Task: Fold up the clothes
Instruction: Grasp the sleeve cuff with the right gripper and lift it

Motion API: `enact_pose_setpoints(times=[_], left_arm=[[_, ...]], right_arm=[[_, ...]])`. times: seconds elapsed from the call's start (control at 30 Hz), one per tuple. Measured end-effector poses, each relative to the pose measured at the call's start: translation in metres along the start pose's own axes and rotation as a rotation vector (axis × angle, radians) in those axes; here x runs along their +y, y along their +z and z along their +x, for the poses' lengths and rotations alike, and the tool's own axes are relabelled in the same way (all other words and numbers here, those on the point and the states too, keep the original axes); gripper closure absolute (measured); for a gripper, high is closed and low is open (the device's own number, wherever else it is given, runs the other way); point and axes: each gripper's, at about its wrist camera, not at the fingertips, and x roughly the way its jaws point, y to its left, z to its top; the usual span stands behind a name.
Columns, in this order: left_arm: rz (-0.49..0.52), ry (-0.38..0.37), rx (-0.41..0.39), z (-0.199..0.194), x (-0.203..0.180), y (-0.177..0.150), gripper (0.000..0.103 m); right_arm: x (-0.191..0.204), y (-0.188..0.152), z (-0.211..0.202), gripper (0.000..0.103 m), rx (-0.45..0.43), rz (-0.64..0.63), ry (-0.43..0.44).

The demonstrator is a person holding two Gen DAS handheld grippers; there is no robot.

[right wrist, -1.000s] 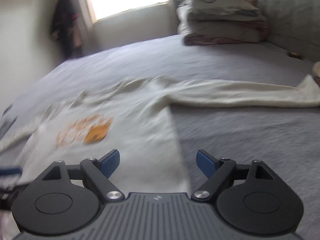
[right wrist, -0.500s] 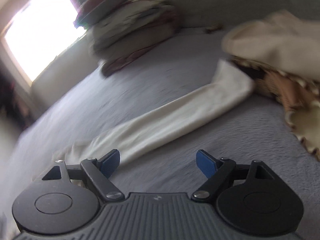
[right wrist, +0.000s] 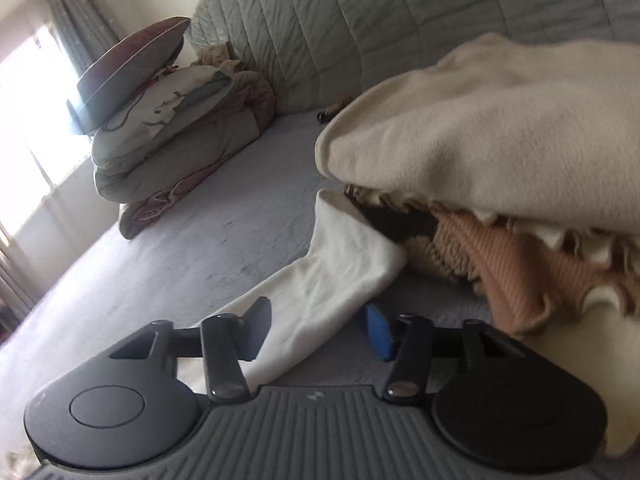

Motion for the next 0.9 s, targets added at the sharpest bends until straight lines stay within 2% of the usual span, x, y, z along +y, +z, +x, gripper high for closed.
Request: enact_pose_setpoints(times=[0.03,0.17,0.3,0.63,0.9], left_arm=[[0.005,-0.001,0.003,0.001,-0.001,-0.001,0.0],[0.025,-0.012,0.014,0.002,-0.005,-0.003,0.0],[0.039,-0.03,0.02,0.001,-0.008,-0.003,0.0],[-0.021,-0.112,0.063,-0.004,-0.006,0.003,0.003],[-0.09,-0.173,0.105,-0.004,-0.003,0.007,0.01]], right_arm=[[-0.002,0.001,0.001,0.06,-0.008,0.0,-0.004],[-0.008,0.005,0.001,0.084,-0.026,0.025,-0.018],[-0.005,0.01,-0.007,0.094,-0.062,0.034,0.008],[0.046,0.015,-0.061,0.094,-0.128,-0.021,0.244],[0.088,0.003,-0.099,0.094,-0.097,-0.118,0.412]])
